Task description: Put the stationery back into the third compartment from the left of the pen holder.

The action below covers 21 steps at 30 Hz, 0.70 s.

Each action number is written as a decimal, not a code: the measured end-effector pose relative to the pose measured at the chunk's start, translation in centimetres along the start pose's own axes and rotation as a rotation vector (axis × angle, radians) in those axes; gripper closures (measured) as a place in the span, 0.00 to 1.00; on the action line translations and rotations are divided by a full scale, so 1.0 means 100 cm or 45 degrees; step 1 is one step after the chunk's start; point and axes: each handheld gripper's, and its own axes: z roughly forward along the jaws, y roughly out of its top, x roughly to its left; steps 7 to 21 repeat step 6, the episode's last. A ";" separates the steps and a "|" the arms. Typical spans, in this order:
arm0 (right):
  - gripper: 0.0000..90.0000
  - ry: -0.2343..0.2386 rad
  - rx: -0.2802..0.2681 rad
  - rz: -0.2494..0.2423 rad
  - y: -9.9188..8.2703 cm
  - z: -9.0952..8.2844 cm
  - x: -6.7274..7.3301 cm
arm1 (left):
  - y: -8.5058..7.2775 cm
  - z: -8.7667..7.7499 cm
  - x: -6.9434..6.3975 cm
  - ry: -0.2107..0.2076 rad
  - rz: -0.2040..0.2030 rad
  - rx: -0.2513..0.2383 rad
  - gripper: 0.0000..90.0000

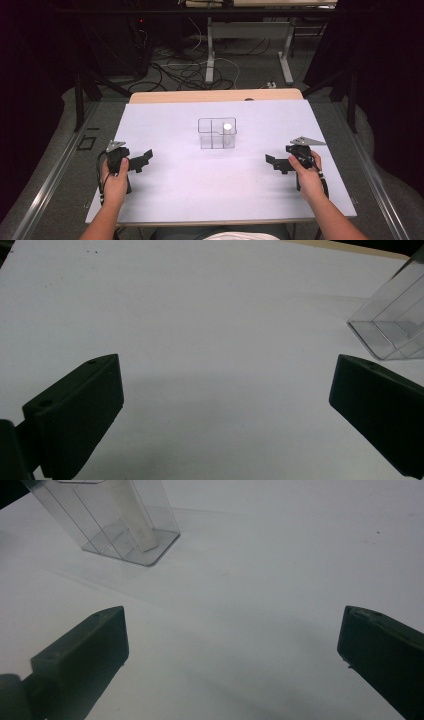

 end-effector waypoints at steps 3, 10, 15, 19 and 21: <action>0.00 0.000 -0.001 -0.003 0.000 -0.001 0.000 | 0.000 -0.001 0.001 0.004 -0.002 0.002 0.01; 0.00 -0.001 -0.003 0.004 0.000 -0.001 -0.001 | 0.000 -0.001 0.001 0.006 0.009 0.010 0.01; 0.00 -0.001 -0.003 0.004 0.000 -0.001 -0.001 | 0.000 -0.001 0.001 0.006 0.009 0.010 0.01; 0.00 -0.001 -0.003 0.004 0.000 -0.001 -0.001 | 0.000 -0.001 0.001 0.006 0.009 0.010 0.01; 0.00 -0.001 -0.003 0.004 0.000 -0.001 -0.001 | 0.000 -0.001 0.001 0.006 0.009 0.010 0.01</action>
